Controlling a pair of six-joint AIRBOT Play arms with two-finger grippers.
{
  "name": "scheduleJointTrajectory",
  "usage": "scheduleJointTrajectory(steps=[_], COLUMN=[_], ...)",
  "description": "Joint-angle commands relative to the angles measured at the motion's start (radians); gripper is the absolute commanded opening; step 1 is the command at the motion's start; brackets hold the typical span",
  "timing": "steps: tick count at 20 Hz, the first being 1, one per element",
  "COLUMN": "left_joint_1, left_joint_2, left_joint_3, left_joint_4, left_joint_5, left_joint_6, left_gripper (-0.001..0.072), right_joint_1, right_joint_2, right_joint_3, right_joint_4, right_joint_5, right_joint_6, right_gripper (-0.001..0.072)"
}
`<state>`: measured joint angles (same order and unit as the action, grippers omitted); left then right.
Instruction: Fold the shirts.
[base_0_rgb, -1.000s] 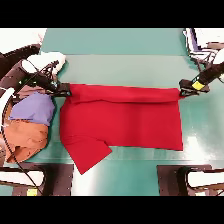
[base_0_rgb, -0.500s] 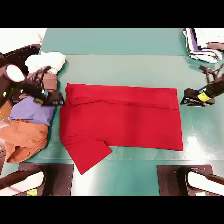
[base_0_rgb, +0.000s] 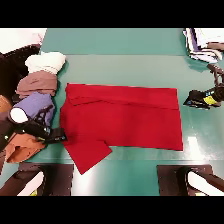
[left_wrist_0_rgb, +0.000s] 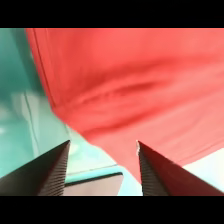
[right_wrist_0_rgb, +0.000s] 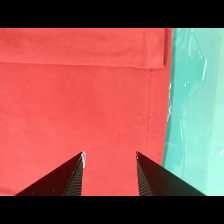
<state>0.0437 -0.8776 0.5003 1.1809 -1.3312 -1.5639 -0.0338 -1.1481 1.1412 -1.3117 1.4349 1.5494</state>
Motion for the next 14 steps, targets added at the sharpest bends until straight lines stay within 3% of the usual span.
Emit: scheduleJointTrajectory(steps=[1, 7, 8, 9, 13, 14], left_joint_1=[0.000, 0.000, 0.000, 0.000, 0.000, 0.000], left_joint_2=[0.024, 0.025, 0.025, 0.025, 0.025, 0.025], left_joint_3=[-0.093, -0.150, -0.150, -0.150, -0.129, -0.117], left_joint_4=[-0.048, -0.135, -0.135, -0.137, -0.152, -0.153], left_joint_5=[0.023, 0.151, 0.160, 0.169, 0.175, 0.172], left_joint_6=[-0.010, 0.000, 0.001, 0.002, 0.021, 0.027], left_gripper=[0.0484, 0.0476, 0.0202, 0.0038, 0.0022, 0.0022], right_joint_1=[-0.001, -0.014, -0.033, -0.059, -0.236, -0.281], right_joint_2=[0.008, 0.008, 0.008, 0.013, 0.099, 0.118], right_joint_3=[-0.002, -0.003, -0.003, -0.011, -0.261, -0.345], right_joint_4=[0.011, 0.010, 0.009, 0.008, 0.000, 0.000], right_joint_5=[0.000, 0.064, 0.095, 0.121, 0.122, 0.117], right_joint_6=[-0.008, -0.044, -0.052, -0.057, -0.082, -0.103], right_gripper=[0.0389, 0.0389, 0.0389, 0.0389, 0.0393, 0.0496])
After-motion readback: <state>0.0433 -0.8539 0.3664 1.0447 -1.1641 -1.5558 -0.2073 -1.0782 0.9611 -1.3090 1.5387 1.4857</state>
